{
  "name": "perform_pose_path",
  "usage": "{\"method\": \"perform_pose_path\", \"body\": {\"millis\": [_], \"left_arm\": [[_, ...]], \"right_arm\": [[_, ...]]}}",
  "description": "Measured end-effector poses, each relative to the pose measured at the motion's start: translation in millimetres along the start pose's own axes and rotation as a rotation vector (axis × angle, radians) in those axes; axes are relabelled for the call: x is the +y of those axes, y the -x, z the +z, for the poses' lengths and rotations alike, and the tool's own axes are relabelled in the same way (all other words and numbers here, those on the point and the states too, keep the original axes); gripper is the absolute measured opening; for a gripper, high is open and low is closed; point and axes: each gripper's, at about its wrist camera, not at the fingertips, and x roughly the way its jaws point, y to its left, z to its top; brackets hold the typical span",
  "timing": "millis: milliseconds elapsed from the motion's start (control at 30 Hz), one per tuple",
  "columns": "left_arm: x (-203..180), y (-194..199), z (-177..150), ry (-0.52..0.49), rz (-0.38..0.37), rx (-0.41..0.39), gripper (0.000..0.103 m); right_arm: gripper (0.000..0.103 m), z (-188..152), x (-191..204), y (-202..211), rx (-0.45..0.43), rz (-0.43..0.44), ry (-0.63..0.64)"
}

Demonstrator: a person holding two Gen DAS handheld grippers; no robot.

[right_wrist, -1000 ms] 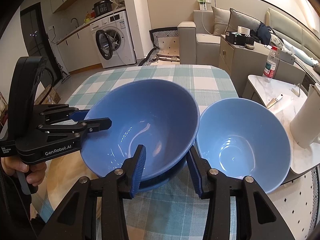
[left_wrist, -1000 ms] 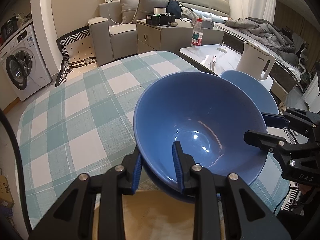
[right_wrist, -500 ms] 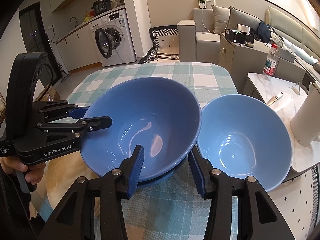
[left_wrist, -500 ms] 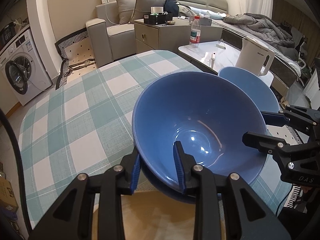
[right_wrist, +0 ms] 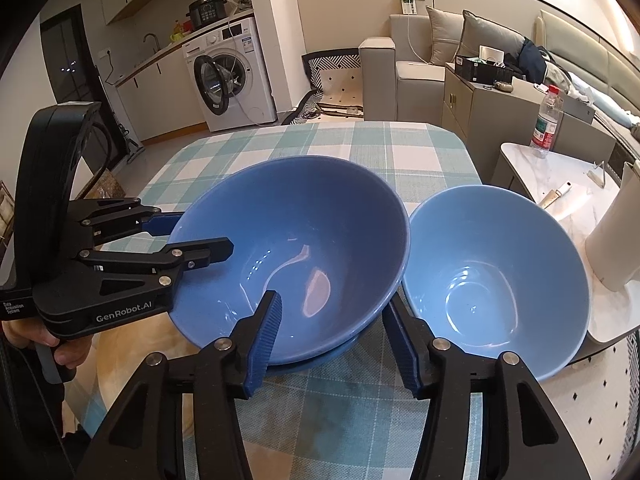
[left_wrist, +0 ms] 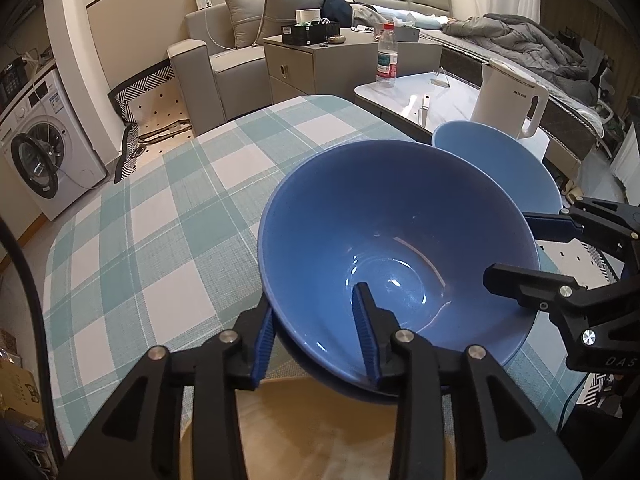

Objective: Organize plates and bowls
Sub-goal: 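Open both tools to release the rim of the nested blue bowl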

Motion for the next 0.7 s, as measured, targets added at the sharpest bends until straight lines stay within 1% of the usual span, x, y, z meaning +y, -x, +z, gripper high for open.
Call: {"method": "perform_pose_path", "body": {"millis": [100,233,367,400,433,533,667,700], "left_arm": [[0.1,-0.1,0.1,0.002,-0.001,0.003,0.041],[0.9,-0.7,0.2,0.008,-0.001,0.007,0.044],[2.5,-0.2,0.2,0.018,-0.018,0.008,0.047],[2.7,0.1,0.4,0.019,-0.014,0.005,0.051],[2.7,-0.1,0.4,0.020,-0.011,0.006,0.052],[5.7,-4.1,0.5,0.036,-0.006,0.022,0.052],[9.3,-6.5,-0.6,0.062,-0.025,0.034,0.052],[9.6,-6.7,-0.6,0.063,-0.027,0.035,0.052]], "right_arm": [[0.054,-0.5,1.0,0.3,0.001,0.004,0.001],[0.055,-1.6,1.7,-1.9,0.009,0.015,-0.002],[0.063,-1.1,0.2,-4.0,0.009,0.014,-0.009],[0.064,-1.3,0.2,-3.5,0.006,0.013,-0.009],[0.064,-1.1,0.4,-3.1,0.003,0.016,-0.008],[0.067,-1.1,0.8,-2.5,0.000,0.020,-0.004],[0.067,-1.7,0.3,-3.4,0.002,0.023,-0.007],[0.069,-1.6,0.0,-3.5,0.003,0.022,-0.007]]}}
